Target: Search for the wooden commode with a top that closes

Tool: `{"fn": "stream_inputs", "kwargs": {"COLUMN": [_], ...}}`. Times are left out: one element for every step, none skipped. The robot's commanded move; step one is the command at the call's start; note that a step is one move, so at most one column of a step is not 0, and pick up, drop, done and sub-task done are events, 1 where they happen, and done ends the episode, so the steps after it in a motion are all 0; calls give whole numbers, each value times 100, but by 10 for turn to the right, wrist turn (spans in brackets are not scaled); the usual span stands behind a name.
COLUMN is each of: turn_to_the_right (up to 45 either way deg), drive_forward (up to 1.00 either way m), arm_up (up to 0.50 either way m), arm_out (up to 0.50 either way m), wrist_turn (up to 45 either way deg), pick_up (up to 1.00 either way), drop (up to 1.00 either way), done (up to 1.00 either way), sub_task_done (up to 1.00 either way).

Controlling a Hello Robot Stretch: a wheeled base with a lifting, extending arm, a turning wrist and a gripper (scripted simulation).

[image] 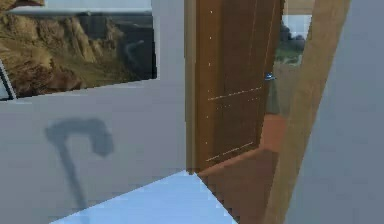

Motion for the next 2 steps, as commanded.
{"fn": "stream_inputs", "kwargs": {"turn_to_the_right": [-90, -30], "drive_forward": [0, 0], "arm_up": [0, 0], "arm_out": [0, 0], "wrist_turn": [0, 0], "pick_up": [0, 0], "drop": [0, 0], "done": [0, 0], "sub_task_done": [0, 0]}}
